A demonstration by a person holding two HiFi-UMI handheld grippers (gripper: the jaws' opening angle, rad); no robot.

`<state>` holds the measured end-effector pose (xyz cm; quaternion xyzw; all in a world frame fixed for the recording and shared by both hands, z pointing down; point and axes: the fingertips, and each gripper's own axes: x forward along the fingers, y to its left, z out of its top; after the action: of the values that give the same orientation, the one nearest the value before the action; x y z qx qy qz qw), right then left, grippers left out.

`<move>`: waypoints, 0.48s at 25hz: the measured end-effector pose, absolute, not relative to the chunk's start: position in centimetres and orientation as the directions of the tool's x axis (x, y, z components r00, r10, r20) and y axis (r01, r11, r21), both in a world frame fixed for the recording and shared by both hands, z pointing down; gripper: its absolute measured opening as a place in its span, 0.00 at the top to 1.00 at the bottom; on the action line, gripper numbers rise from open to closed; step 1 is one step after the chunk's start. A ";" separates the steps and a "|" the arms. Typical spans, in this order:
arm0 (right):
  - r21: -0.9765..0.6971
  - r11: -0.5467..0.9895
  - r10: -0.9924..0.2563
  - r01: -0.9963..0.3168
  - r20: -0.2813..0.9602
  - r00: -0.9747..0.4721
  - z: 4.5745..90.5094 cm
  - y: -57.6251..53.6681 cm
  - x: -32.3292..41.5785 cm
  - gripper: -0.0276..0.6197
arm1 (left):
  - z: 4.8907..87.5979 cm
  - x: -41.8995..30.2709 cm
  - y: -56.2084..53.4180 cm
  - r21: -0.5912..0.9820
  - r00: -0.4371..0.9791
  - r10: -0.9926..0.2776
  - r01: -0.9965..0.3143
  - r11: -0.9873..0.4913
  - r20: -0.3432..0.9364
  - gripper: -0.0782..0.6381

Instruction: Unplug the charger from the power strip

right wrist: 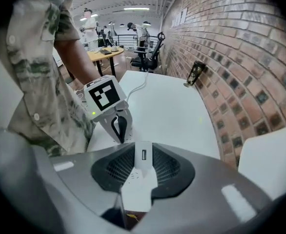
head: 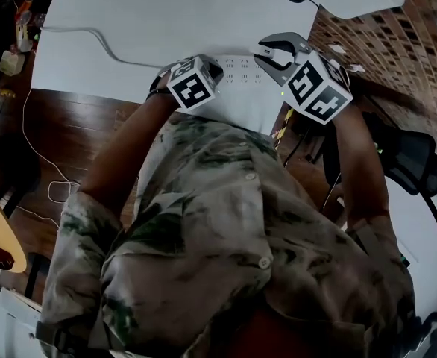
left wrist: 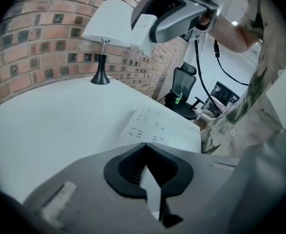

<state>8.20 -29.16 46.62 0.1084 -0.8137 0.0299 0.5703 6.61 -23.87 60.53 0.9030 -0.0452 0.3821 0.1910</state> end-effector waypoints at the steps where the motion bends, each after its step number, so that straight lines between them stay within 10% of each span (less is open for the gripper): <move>1: 0.081 0.969 -0.158 -0.231 0.929 -0.334 46.2 -28.8 8.7 0.80 | 60.5 6.6 -24.0 0.307 0.706 0.057 -0.232 -0.923 0.706 0.89; 12: 0.196 0.904 -0.358 -0.380 0.833 -0.421 41.2 -21.6 15.9 0.79 | 47.5 7.5 -22.1 0.258 0.874 -0.282 -0.400 -0.879 0.394 0.89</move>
<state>15.85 -21.57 41.17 0.2189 -0.8430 0.0111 0.4912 7.49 -22.13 47.53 0.9534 -0.1790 0.1753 0.1680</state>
